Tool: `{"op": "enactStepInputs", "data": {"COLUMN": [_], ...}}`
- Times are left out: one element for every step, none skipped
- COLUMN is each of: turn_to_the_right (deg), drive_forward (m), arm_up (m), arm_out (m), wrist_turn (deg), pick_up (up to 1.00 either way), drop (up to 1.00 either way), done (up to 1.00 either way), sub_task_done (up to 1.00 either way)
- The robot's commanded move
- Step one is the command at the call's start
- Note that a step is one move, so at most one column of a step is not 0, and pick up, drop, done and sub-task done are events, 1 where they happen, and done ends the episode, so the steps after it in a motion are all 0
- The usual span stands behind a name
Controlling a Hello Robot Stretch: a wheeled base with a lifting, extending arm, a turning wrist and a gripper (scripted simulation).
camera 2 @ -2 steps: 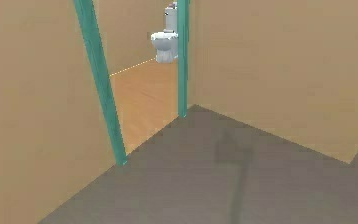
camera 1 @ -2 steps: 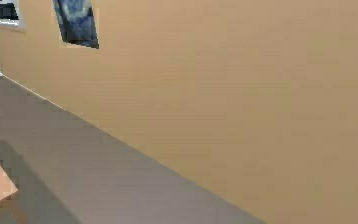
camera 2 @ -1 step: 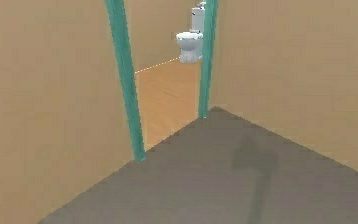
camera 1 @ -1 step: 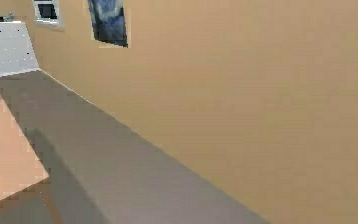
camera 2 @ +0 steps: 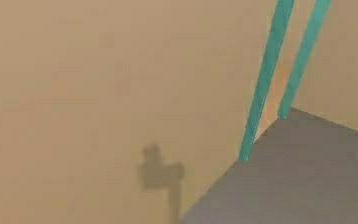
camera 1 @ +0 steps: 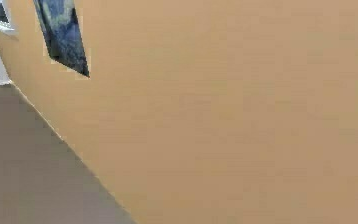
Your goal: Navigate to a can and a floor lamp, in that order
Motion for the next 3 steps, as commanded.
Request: {"op": "enactStepInputs", "data": {"turn_to_the_right": [-45.0,0.0,0.0], "drive_forward": [0.0,1.0,1.0], "arm_up": [0.0,0.0,0.0], "arm_out": [0.0,0.0,0.0], "wrist_turn": [0.0,0.0,0.0], "pick_up": [0.0,0.0,0.0], "drop": [0.0,0.0,0.0], "done": [0.0,0.0,0.0], "sub_task_done": [0.0,0.0,0.0]}}
